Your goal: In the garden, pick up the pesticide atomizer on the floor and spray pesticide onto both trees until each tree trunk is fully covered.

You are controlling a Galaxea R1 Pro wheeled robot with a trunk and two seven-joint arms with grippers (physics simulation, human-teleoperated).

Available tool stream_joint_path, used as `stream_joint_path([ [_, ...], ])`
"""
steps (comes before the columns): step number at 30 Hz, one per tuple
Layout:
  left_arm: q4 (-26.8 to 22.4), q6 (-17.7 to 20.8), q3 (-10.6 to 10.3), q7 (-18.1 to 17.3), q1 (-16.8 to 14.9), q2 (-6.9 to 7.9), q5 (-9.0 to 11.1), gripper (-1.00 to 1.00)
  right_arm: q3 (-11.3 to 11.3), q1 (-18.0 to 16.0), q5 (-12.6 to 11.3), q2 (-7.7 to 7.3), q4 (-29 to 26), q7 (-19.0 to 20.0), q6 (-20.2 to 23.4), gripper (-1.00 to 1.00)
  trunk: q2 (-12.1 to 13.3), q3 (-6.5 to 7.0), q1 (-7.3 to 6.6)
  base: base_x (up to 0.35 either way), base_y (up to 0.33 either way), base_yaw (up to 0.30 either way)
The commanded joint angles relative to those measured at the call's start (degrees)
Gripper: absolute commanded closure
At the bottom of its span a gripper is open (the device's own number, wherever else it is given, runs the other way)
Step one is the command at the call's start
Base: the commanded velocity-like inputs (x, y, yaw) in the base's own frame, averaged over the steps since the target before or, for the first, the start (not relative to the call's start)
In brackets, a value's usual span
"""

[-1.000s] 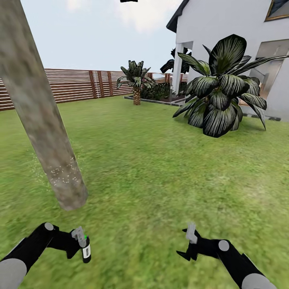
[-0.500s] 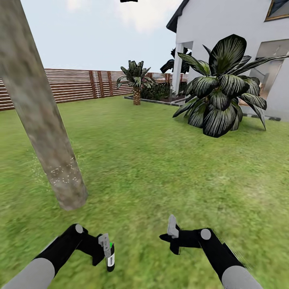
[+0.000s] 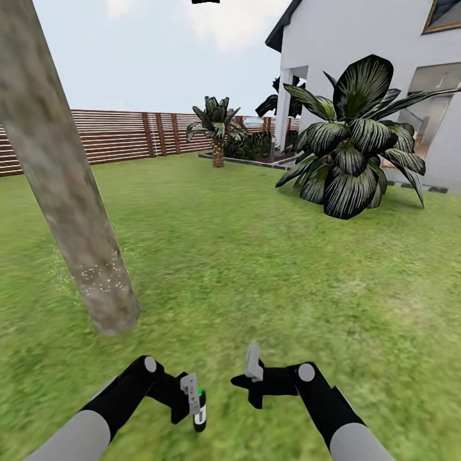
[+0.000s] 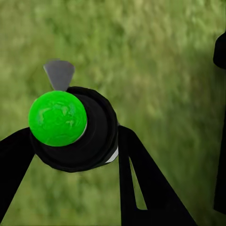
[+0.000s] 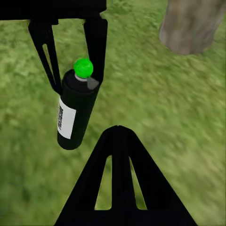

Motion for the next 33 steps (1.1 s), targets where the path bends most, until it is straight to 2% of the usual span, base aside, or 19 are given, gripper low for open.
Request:
stream_joint_path([
  [1, -0.1, 0.0, 0.0, 0.0, 0.0, -0.13, 0.0, 1.0, 0.0, 0.0, 0.0, 0.23, 0.0, 0.0, 0.0, 1.0, 0.0, 0.0, 0.0, 0.0, 0.0, 0.0],
  [5, -0.2, -0.5, 0.0, 0.0, 0.0, -0.81, 0.1, 1.0, 0.0, 0.0, 0.0, 0.44, 0.0, 0.0, -0.1, 1.0, 0.0, 0.0, 0.0, 0.0, 0.0, 0.0],
  [10, -0.1, -5.1, 0.0, 0.0, 0.0, -1.05, 0.1, 1.0, 0.0, 0.0, 0.9, 0.46, 0.1, 0.0, -0.1, 1.0, 0.0, 0.0, 0.0, 0.0, 0.0, 0.0],
  [13, -0.2, -5.5, 0.0, -0.1, -0.1, -1.51, 0.2, 1.0, 0.0, 0.0, 3.1, 0.46, 0.1, 0.0, -0.1, 1.0, 0.0, 0.0, 0.0, 0.0, 0.0, 0.0],
  [15, -0.2, -5.9, 0.0, 0.0, -0.1, -1.92, 0.1, 1.0, 0.0, 0.0, 3.6, 0.41, 0.1, 0.0, 0.0, 1.0, 0.0, 0.0, 0.0, 0.0, 0.0, 0.0],
  [24, -0.1, -6.2, -0.1, 0.1, -0.2, -3.77, 0.0, 1.0, -0.1, 0.0, 3.8, 0.38, 0.1, -0.1, 0.0, 1.0, 0.0, 0.0, 0.0, 0.0, 0.0, 0.0],
  [29, 0.0, -6.2, -0.1, 3.2, -0.1, -4.67, 0.1, 1.0, -0.1, 0.0, 3.8, 0.38, 0.1, -0.1, 0.0, 1.0, 0.0, 0.0, 0.0, 0.0, 0.0, 0.0],
  [33, 0.0, -6.2, -0.1, 3.4, -0.1, -5.02, 0.2, 1.0, -0.1, 0.0, 3.8, 0.38, 0.1, -0.1, 0.0, 1.0, 0.0, 0.0, 0.0, 0.0, 0.0, 0.0],
])
